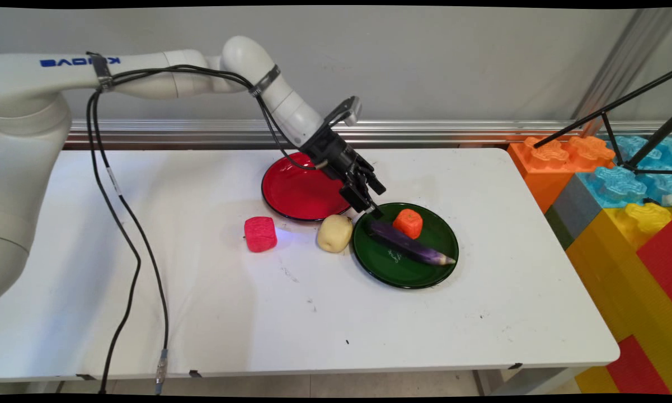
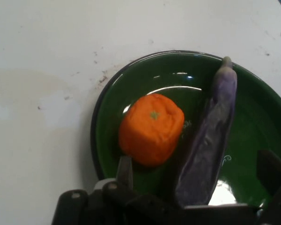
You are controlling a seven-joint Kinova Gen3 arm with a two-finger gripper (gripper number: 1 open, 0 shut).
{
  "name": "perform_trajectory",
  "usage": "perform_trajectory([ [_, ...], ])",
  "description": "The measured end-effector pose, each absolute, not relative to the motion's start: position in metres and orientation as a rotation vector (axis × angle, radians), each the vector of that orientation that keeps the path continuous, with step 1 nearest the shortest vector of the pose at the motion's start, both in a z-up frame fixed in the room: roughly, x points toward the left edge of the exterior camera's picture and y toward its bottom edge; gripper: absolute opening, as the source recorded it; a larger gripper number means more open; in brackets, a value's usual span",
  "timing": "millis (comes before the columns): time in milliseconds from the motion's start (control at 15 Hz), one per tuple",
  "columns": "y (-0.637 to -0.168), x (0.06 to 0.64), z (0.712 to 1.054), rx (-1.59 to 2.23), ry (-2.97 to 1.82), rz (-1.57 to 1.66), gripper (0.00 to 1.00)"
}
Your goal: Pick up the eggplant from the green plate
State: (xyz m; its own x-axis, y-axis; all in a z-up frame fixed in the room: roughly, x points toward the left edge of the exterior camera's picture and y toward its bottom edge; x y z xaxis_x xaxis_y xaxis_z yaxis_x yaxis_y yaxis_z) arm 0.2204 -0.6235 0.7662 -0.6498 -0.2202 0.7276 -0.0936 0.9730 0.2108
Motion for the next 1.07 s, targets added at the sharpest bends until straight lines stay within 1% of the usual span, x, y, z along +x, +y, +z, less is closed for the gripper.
perform_trajectory([
  [667, -0.618, 0.208, 0.736, 0.142, -2.302, -0.228, 1.0],
  [1067, -0.616, 0.202, 0.726, 0.106, -2.304, -0.232, 1.0],
])
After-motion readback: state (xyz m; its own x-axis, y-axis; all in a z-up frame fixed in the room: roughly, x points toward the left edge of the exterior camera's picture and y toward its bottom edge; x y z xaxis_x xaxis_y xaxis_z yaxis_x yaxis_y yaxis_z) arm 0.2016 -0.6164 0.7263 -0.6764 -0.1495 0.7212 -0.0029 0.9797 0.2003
